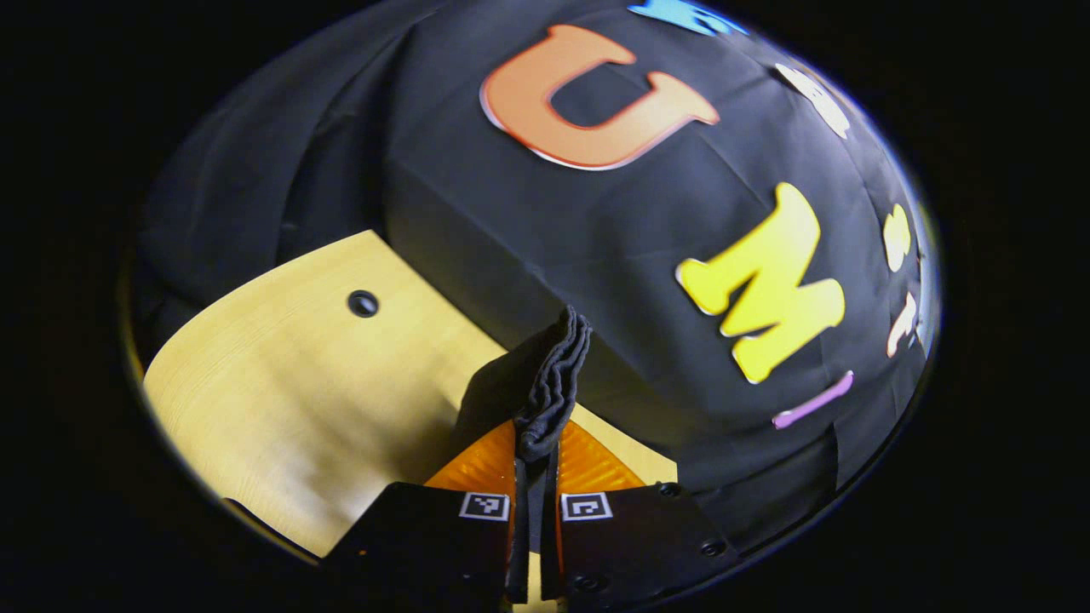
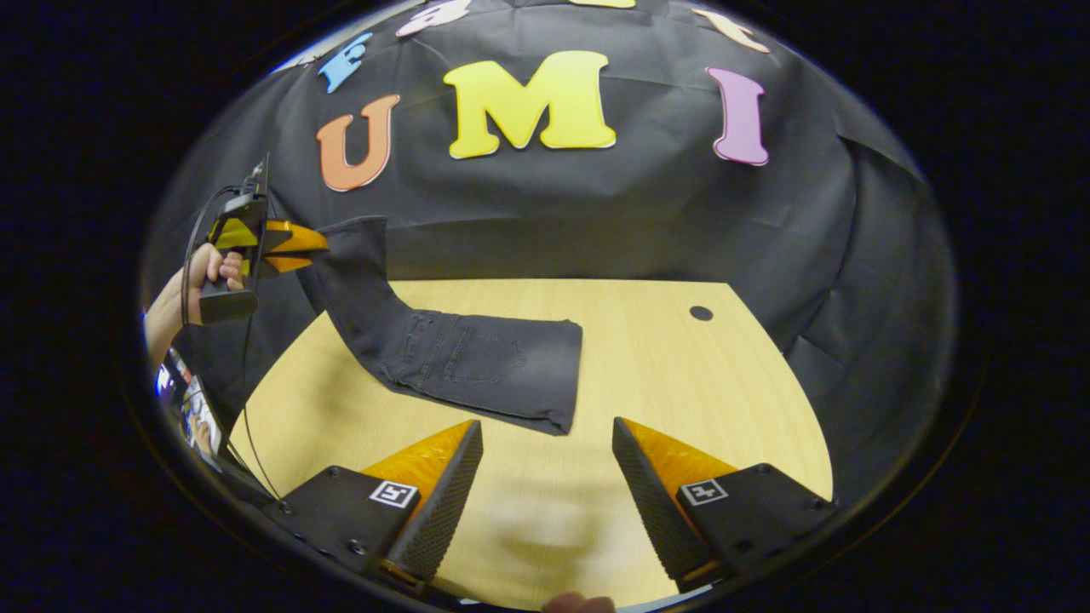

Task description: Grasp the waist and the cuffs of the jeans and fold them to make the two legs overlap; first hold the waist and fold one-third of the jeans toward the cuffs, then hold the cuffs and fold the remaining one-third in the same direction to finish folding.

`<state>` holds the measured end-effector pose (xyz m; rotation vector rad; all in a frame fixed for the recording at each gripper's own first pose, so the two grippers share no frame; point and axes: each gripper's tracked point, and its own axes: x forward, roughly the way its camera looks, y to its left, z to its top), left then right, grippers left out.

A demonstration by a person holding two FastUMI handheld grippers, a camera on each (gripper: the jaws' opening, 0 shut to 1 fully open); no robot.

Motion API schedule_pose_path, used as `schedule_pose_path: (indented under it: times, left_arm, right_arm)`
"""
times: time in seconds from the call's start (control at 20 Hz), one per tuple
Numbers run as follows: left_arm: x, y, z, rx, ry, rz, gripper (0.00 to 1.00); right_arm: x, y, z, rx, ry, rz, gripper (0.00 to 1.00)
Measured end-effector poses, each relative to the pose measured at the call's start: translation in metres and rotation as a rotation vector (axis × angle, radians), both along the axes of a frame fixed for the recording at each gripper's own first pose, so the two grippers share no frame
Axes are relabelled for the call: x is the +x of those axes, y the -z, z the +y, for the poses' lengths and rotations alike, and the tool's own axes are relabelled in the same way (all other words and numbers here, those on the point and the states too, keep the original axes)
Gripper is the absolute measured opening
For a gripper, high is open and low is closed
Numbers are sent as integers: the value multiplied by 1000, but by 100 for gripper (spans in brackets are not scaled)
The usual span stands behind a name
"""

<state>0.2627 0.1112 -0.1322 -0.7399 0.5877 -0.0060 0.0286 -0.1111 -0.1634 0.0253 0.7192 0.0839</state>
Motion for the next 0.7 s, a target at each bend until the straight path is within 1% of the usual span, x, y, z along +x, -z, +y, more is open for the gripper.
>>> schedule_pose_path:
  times: [0.1, 0.15, 0.2, 0.25, 0.35, 0.5, 0.55, 0.7]
  left_arm:
    - [5, -4, -39, 15, 63, -21, 8]
    - [8, -2, -56, 34, 92, -28, 8]
    - [9, 0, -72, 62, 120, -36, 8]
    - [11, 3, -88, 95, 147, -43, 8]
    - [5, 9, -100, 142, 189, -52, 8]
    - [2, 25, -128, 178, 233, -44, 8]
    - [1, 31, -137, 197, 247, -40, 8]
    - [-4, 51, -169, 288, 302, -43, 8]
  right_arm:
    - [-5, -1, -10, -4, 21, -1, 96]
    - [-8, -2, -15, -4, 33, 2, 99]
    - [-10, -2, -21, -6, 45, 4, 96]
    - [-13, -2, -27, -7, 57, 4, 96]
    - [-18, -3, -38, -13, 79, 6, 96]
    - [-27, -2, -55, -22, 114, 15, 93]
    - [-29, -3, -61, -25, 126, 17, 96]
    - [-39, -3, -78, -40, 156, 23, 96]
